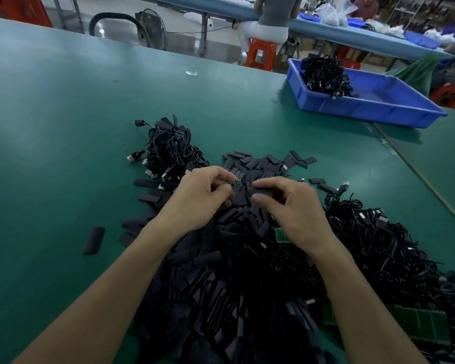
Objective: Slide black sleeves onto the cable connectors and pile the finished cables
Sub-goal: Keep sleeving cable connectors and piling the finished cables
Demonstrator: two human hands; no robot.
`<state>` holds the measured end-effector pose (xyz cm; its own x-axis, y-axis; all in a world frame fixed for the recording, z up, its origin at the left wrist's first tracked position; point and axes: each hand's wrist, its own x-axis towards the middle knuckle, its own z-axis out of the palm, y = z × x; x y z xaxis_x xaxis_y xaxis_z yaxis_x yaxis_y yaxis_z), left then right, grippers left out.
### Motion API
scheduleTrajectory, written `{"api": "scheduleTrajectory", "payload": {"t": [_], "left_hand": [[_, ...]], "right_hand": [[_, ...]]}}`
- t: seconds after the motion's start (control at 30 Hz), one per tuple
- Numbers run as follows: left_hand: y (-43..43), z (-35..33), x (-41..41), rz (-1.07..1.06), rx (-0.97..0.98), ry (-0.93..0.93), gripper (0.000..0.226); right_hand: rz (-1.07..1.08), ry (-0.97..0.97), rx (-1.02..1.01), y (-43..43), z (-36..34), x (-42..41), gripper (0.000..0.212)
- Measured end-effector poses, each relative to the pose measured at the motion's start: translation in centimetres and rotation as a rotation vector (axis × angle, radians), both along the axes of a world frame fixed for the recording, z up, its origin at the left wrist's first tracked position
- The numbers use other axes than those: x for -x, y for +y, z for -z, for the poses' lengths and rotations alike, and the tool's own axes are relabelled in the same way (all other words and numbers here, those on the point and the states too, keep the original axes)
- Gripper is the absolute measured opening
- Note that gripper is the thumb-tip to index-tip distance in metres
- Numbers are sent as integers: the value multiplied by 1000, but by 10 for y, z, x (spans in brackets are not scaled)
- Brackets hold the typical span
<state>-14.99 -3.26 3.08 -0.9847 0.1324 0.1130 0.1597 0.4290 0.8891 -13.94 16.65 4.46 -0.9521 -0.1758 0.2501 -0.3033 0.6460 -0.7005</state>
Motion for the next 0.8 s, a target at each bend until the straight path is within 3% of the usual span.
{"api": "scheduleTrajectory", "payload": {"t": [0.2,0.43,0.8], "left_hand": [[-1,-4,-2,56,-91,-7,20],[0,-4,-2,73,-263,-80,14],[1,-4,-2,93,-304,-115,13]], "right_hand": [[21,49,261,-4,-1,-3,25],[9,61,262,-3,0,-4,14],[-63,-9,349,-1,-4,-5,26]]}}
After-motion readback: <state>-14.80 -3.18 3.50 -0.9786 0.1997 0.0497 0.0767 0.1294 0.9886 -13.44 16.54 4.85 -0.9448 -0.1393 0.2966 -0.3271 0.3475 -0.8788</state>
